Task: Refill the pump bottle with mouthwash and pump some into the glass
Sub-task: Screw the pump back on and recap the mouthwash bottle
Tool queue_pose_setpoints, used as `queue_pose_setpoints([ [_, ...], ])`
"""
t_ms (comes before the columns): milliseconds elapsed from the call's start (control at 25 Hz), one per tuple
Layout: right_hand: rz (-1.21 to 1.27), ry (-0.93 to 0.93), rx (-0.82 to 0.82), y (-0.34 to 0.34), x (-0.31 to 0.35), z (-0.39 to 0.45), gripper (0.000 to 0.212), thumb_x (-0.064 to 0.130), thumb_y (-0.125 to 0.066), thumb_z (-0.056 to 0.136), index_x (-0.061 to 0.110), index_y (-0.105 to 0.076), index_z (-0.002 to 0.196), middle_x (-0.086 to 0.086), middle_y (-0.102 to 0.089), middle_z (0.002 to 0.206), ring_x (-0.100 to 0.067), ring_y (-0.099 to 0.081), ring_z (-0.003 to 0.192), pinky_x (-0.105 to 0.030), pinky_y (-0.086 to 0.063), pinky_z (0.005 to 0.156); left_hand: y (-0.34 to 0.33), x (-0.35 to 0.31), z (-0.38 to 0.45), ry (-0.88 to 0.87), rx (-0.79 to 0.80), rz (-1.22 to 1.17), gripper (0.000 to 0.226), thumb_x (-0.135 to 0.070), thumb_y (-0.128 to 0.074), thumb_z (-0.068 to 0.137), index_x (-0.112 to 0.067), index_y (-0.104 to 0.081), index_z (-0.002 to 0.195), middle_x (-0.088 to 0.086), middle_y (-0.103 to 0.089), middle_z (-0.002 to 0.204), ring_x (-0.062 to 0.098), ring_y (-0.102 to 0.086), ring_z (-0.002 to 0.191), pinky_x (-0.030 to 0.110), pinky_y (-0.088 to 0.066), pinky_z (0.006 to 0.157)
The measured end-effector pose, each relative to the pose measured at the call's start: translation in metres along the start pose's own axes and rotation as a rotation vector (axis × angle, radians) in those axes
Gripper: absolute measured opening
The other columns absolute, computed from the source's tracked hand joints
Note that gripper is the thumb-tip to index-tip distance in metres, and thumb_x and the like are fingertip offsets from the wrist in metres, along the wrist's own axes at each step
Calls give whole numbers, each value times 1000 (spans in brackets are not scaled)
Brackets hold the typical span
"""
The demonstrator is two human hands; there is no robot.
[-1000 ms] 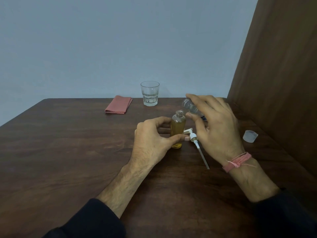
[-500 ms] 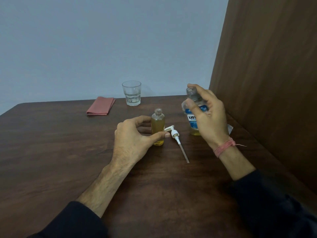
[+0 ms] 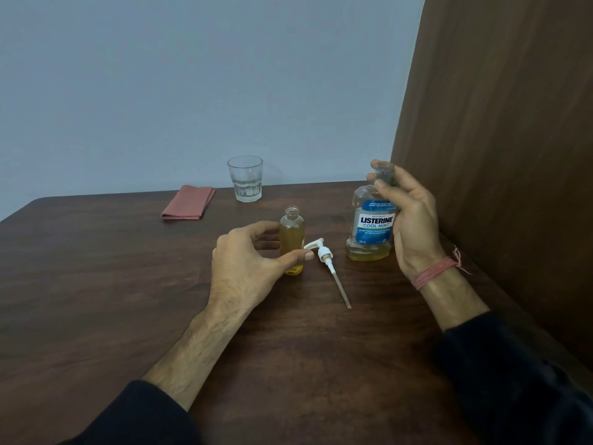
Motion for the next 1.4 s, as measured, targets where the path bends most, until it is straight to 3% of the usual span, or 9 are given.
queue_pose_setpoints([
  [200, 28, 18, -5, -1, 5, 0, 34, 18, -60, 96, 16, -76, 126, -5, -77, 133, -17, -75, 119, -27, -60, 92, 0, 1, 2, 16, 5, 1, 75, -80, -98, 57, -39, -88, 119, -29, -82, 97, -15, -78, 93, 28, -69, 95],
  [440, 25, 73, -28, -2, 11, -3, 43, 32, -58, 101, 15, -69, 139, -6, -72, 139, -7, -76, 110, -22, -60, 85, 0, 1, 0, -1, -9, 25, 74, -81, -98, 59, -39, -88, 120, -26, -84, 103, -12, -77, 100, 34, -68, 101],
  [560, -70, 156, -77, -1, 13, -4, 49, 37, -57, 101, 14, -65, 143, -3, -69, 144, -10, -69, 127, -25, -56, 99, 0, -2, -1, -12, -12, 34, 80, -77, -101, 61, -39, -83, 129, -23, -86, 109, -9, -78, 104, 35, -66, 105],
  [760, -518, 687, -163, -9, 22, -22, 36, 26, -64, 99, 1, -64, 126, -18, -57, 137, -19, -59, 131, -37, -51, 111, 0, -3, -3, -26, -32, 8, 78, -71, -105, 60, -43, -74, 126, -24, -86, 102, -9, -80, 99, 43, -68, 101],
  [840, -695, 893, -190, -22, 24, -34, 40, 28, -72, 93, -2, -63, 118, -21, -57, 133, -24, -53, 133, -34, -44, 112, 0, -2, -2, -21, -31, 7, 76, -71, -105, 60, -43, -74, 123, -24, -86, 101, -9, -80, 98, 44, -68, 100],
  [960, -805, 1056, -134, -42, 24, -49, 33, 23, -78, 89, 2, -66, 110, -15, -63, 118, -18, -54, 119, -30, -43, 99, 0, 0, -1, -34, -30, -6, 73, -71, -105, 59, -41, -76, 118, -24, -85, 99, -9, -79, 95, 42, -69, 96],
  [1120, -882, 819, 246, -56, 17, -61, 12, 14, -75, 90, 16, -69, 100, 9, -61, 93, 3, -51, 78, -16, -43, 71, 1, 2, -1, -60, -14, -27, 68, -78, -93, 60, -40, -76, 114, -25, -84, 99, -9, -79, 94, 39, -70, 93],
  [1240, -1033, 527, 354, -56, 12, -61, 19, 24, -76, 87, 31, -59, 95, 21, -57, 84, 6, -56, 70, -9, -36, 60, 0, 6, 2, -56, -19, -38, 62, -67, -97, 67, -39, -76, 118, -24, -85, 103, -9, -80, 96, 38, -70, 94],
  [1400, -1301, 343, 414, -56, 2, -59, 10, 39, -67, 93, 39, -64, 103, 18, -65, 100, -4, -63, 84, -33, -56, 73, -2, 10, 3, -59, -39, -36, 57, -58, -105, 72, -40, -76, 117, -25, -85, 103, -11, -80, 97, 36, -70, 94],
])
Point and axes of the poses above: each hand's wrist, its own z-axis towards the middle knuckle, its own y-axis out of the back of the hand, x = y × z, the point moved 1 cm from there along z, towards the middle knuckle
